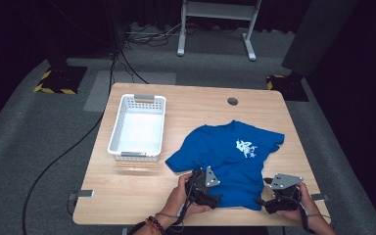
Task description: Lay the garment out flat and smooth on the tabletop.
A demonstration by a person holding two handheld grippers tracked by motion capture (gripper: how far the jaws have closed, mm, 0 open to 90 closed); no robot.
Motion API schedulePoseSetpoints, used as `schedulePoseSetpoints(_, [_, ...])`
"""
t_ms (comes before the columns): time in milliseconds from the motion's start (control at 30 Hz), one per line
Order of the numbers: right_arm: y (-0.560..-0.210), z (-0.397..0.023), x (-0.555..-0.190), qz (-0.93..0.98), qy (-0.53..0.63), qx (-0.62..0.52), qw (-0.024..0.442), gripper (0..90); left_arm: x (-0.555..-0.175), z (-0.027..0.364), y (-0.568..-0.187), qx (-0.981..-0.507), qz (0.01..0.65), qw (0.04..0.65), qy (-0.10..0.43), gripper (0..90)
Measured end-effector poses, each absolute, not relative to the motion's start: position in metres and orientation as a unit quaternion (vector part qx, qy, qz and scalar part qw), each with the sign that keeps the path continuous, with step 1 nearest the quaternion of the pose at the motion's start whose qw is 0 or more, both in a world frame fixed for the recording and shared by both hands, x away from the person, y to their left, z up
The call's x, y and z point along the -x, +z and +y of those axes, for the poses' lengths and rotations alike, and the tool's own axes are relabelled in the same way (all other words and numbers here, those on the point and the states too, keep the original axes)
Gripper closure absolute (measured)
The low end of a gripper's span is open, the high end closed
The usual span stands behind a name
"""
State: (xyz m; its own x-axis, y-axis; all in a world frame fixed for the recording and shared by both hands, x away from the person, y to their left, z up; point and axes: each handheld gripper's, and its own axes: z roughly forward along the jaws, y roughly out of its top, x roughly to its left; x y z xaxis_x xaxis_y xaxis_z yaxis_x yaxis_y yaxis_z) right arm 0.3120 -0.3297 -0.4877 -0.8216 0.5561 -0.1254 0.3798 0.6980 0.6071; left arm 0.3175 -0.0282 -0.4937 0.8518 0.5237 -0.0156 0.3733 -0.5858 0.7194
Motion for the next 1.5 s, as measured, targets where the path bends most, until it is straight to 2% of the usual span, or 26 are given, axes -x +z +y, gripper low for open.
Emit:
schedulePoseSetpoints(167, [-0.488, -0.336, -0.309, 0.91, 0.289, -0.259, 0.146, 19.1, -0.329, -0.018, -0.501, -0.891, 0.265, 0.354, 0.106, 26.2])
schedulePoseSetpoints(300, [-0.488, -0.34, -0.306, 0.909, 0.29, -0.259, 0.148, 19.1, -0.331, -0.007, -0.501, -0.889, 0.276, 0.348, 0.112, 25.7])
schedulePoseSetpoints(667, [-0.474, -0.334, -0.315, 0.902, 0.325, -0.245, 0.147, 17.6, -0.324, -0.009, -0.489, -0.882, 0.264, 0.377, 0.098, 22.3])
schedulePoseSetpoints(767, [-0.464, -0.326, -0.33, 0.899, 0.336, -0.236, 0.151, 16.2, -0.316, -0.023, -0.49, -0.894, 0.233, 0.367, 0.112, 21.6])
schedulePoseSetpoints(833, [-0.459, -0.317, -0.349, 0.892, 0.352, -0.238, 0.154, 18.9, -0.316, -0.027, -0.495, -0.899, 0.225, 0.355, 0.123, 22.5])
schedulePoseSetpoints(967, [-0.466, -0.296, -0.383, 0.903, 0.331, -0.231, 0.148, 22.3, -0.319, -0.024, -0.501, -0.898, 0.233, 0.359, 0.104, 22.8])
schedulePoseSetpoints(1100, [-0.466, -0.296, -0.383, 0.903, 0.331, -0.231, 0.148, 22.3, -0.319, -0.024, -0.501, -0.898, 0.233, 0.359, 0.104, 22.8])
schedulePoseSetpoints(1133, [-0.466, -0.296, -0.383, 0.903, 0.331, -0.231, 0.148, 22.3, -0.326, -0.01, -0.502, -0.897, 0.242, 0.353, 0.114, 22.8])
schedulePoseSetpoints(1167, [-0.486, -0.28, -0.437, 0.901, 0.291, -0.285, 0.148, 24.3, -0.326, -0.008, -0.501, -0.896, 0.245, 0.351, 0.12, 22.3])
schedulePoseSetpoints(1233, [-0.489, -0.28, -0.45, 0.893, 0.298, -0.305, 0.143, 25.6, -0.328, -0.003, -0.5, -0.897, 0.249, 0.344, 0.126, 22.5])
schedulePoseSetpoints(1400, [-0.488, -0.279, -0.471, 0.883, 0.279, -0.327, 0.189, 24.2, -0.332, 0.005, -0.5, -0.895, 0.261, 0.342, 0.12, 22.2])
schedulePoseSetpoints(1500, [-0.489, -0.278, -0.479, 0.875, 0.268, -0.339, 0.218, 19.0, -0.335, 0.008, -0.502, -0.889, 0.269, 0.351, 0.119, 22.1])
